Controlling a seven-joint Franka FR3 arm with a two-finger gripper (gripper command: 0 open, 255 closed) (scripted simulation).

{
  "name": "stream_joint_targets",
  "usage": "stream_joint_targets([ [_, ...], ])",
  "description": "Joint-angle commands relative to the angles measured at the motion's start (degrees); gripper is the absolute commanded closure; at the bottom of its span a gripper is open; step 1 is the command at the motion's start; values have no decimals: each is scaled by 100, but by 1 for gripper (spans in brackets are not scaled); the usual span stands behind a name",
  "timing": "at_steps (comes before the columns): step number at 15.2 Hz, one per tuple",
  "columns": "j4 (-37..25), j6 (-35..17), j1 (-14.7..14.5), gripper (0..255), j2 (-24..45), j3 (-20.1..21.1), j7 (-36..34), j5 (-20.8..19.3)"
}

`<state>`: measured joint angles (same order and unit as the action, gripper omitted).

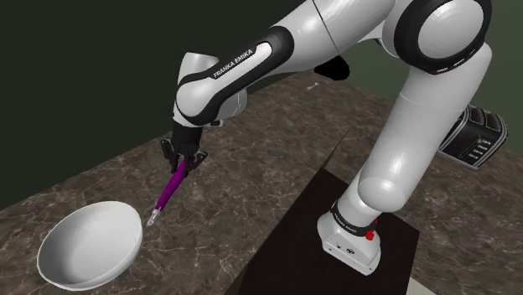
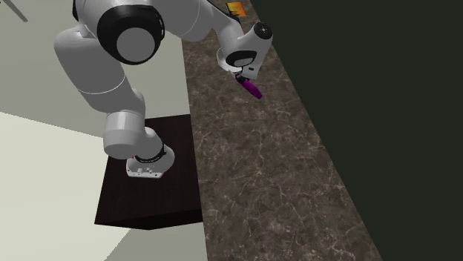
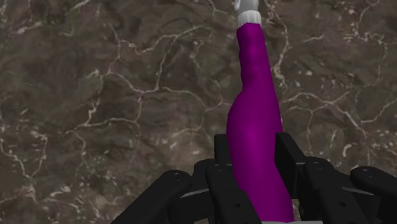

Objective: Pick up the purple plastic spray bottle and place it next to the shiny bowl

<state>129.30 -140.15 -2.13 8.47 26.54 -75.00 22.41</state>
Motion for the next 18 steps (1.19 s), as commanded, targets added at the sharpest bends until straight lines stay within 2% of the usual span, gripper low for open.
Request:
stream_joint_targets([
  [1, 0, -1, 0, 0, 0, 0, 0, 0],
  [6, -1, 0, 0, 0, 0, 0, 0, 0],
  [10, -144, 735, 166, 0, -565, -73, 75, 89],
  [18, -144, 734, 164, 0, -565, -76, 75, 89],
])
